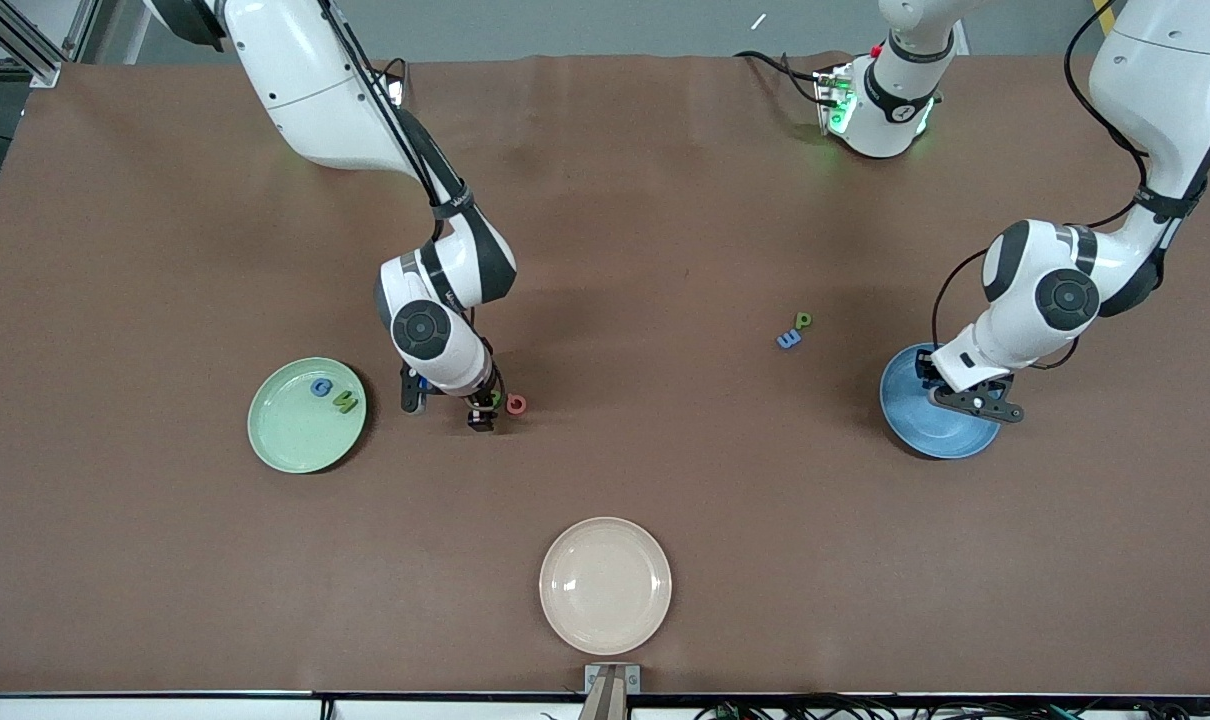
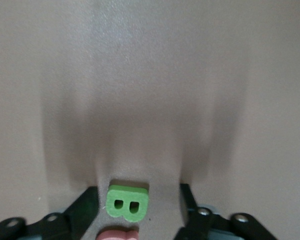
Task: Sort upper and lower case letters into plates
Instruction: 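Release the x in the blue plate while the right gripper grasps B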
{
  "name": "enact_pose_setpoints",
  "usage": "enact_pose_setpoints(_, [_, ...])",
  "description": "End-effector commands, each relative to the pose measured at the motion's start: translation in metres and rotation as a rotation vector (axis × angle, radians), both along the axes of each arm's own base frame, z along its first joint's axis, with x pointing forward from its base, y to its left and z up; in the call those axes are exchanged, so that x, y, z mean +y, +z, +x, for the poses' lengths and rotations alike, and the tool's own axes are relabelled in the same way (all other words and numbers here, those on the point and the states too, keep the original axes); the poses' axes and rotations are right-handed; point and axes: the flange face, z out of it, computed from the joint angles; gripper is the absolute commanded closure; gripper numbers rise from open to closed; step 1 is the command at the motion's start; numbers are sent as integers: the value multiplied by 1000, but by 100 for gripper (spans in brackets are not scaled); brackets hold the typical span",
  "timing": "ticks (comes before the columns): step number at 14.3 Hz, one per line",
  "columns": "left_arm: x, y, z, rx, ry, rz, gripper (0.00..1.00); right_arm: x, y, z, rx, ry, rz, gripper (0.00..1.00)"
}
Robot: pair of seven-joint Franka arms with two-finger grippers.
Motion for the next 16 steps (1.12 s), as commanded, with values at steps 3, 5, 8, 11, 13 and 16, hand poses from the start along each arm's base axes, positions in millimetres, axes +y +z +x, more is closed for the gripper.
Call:
enact_pose_setpoints(3, [-1,-5,-2,-7,-27,-5,86,-7,-3,-7,0,-13,-22,78])
enact_pose_setpoints(5, [-2,-6,-2,-6,-29,-5,85,-10,-2,-5,-4,-17,-20,97])
enact_pose_setpoints(8, [-2,-4,-1,-7,-28,-4,68,-16,6,2,-13,-15,-13,100])
enact_pose_setpoints(11, [-1,6,0,-17,-30,10,0,-49,28,21,-29,56,2,100])
enact_pose_setpoints(13, [-2,25,1,-29,-26,34,0,-85,42,40,-43,77,13,100])
enact_pose_setpoints(16, [-35,50,1,-34,-2,39,0,-133,68,57,-51,177,30,100])
